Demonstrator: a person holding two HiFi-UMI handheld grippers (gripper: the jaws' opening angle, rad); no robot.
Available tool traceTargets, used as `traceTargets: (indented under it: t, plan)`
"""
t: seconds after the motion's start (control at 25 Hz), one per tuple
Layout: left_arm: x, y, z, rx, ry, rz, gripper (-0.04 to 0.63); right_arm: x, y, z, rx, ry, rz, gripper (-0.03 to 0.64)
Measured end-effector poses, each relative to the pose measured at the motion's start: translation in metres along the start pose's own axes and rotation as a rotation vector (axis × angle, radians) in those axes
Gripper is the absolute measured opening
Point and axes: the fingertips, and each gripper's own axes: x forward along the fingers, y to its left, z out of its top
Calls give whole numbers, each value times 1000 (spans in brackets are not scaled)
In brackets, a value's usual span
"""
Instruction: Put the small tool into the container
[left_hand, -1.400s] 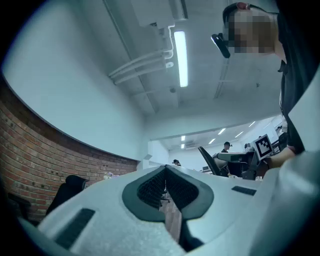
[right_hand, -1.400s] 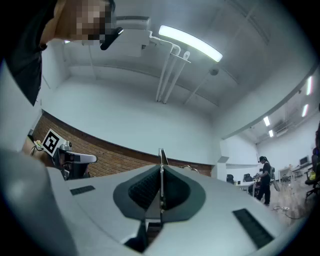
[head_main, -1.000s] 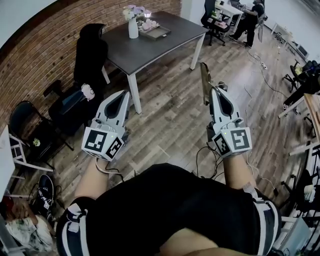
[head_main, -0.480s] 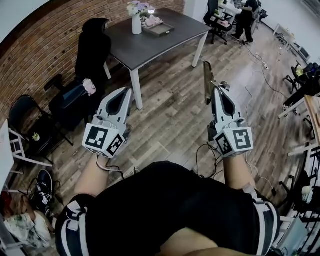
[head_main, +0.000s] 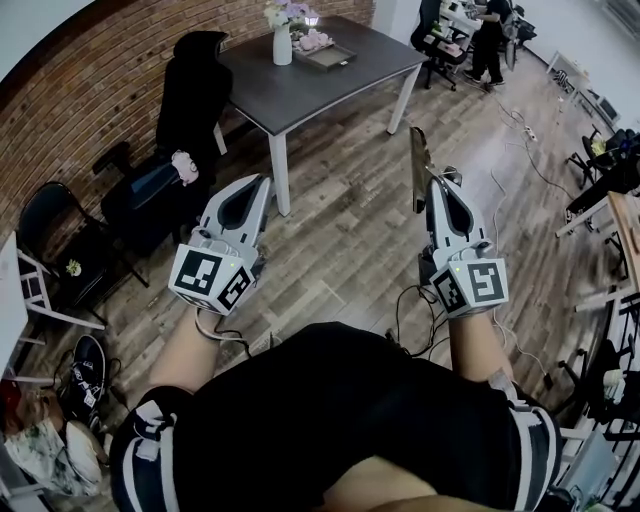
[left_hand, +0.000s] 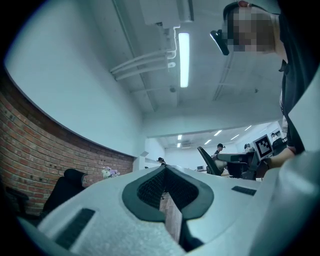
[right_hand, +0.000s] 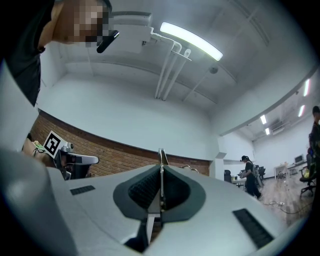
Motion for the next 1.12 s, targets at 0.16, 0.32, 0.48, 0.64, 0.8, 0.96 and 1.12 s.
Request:
traceTargets:
  t: [0.16,0.32,0.48,0.64,0.8,0.96,1.12]
  plan:
    - [-14,-4,2,-10,-9,-25,9,-7,20,2,-17,11,8,5]
    - [-28,-2,8,-5,-24,-35,9,-15,36,7,-36,8,6,5]
    - [-40,-4,10,-6,-23,-40,9,-23,45,11,-42,11,3,5]
    - [-45,-6,13,-12,-22,-45,9,-27,50,16,-45,15,-2,5]
    - [-45,-8,13,-5,-27,-52,9,-30,49,17,-49,15,-7,5]
    - [-44,-7,12,-13,-27,-47,9,-28,47,14,-35,13,-14,5]
    - [-43,-7,10,-10,-22,-37,9,-25,48,13,-31,13,-2,5]
